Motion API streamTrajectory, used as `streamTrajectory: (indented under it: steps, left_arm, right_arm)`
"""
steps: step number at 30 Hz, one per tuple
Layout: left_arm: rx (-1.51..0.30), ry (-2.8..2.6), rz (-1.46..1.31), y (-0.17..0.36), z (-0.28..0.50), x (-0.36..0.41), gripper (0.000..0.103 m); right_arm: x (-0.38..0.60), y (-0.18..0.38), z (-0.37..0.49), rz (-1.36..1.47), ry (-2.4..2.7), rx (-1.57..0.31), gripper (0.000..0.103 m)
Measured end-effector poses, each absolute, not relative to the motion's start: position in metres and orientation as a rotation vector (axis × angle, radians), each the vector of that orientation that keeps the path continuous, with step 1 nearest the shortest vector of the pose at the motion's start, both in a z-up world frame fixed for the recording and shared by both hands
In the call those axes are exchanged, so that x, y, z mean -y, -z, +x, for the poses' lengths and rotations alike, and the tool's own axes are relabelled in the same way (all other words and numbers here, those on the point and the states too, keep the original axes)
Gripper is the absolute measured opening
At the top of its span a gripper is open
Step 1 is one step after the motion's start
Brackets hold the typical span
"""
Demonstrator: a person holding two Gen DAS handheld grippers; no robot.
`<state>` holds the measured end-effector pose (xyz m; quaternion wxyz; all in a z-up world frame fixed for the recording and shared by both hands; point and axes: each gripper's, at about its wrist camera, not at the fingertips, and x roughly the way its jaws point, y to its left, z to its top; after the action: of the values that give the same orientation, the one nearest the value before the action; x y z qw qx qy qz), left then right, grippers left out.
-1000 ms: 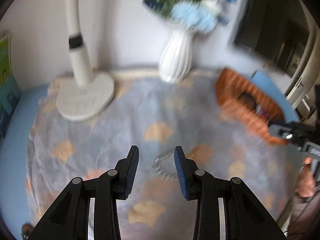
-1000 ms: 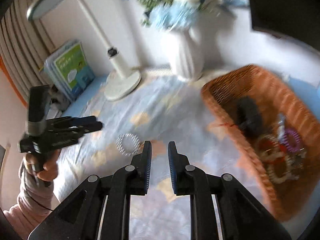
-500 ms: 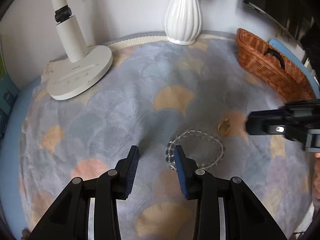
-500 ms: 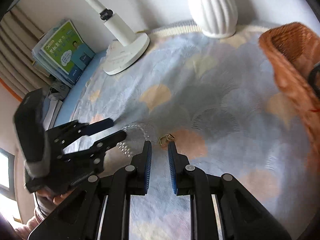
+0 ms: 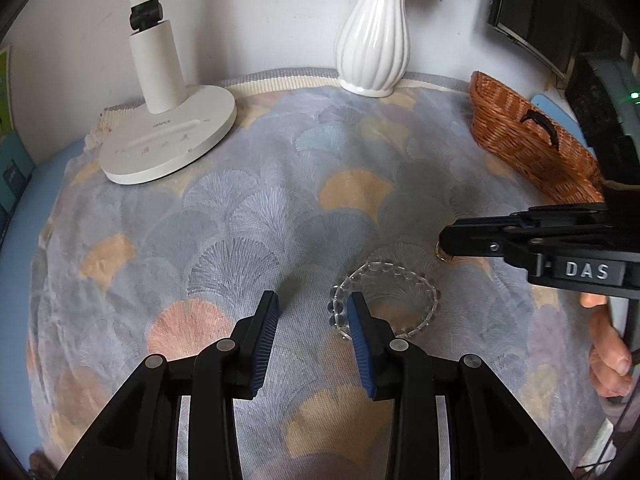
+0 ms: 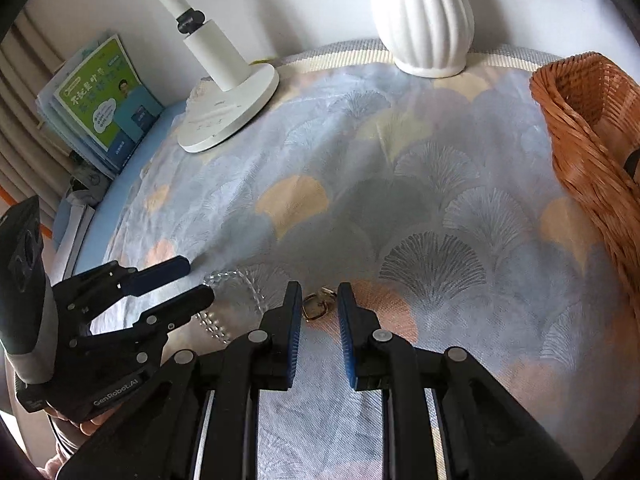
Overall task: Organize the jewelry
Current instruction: 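Grasp the gold charm with the right tool while the left tool grasps the clear beaded bracelet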
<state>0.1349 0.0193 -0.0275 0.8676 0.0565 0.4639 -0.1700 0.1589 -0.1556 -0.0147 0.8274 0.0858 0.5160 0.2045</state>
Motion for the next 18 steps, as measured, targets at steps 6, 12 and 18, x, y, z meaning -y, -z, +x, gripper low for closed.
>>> streamTrajectory:
  steps: [6,12,18]
  left_arm:
    - [-0.965,0.374,0.100,0.028,0.135,-0.022,0.037]
    - [-0.960,0.380,0.095,0.028,0.134,-0.022,0.039]
    - [-0.953,0.375,0.118,0.028,0.131,-0.020,0.039]
  right_arm:
    - [0.165,0.000,0.151,0.194,-0.383,-1.015,0.032]
    - [0.159,0.007,0.156,0.181,-0.402,-1.075,0.042]
    - [0.139,0.009,0.158,0.085,-0.356,-1.067,0.033]
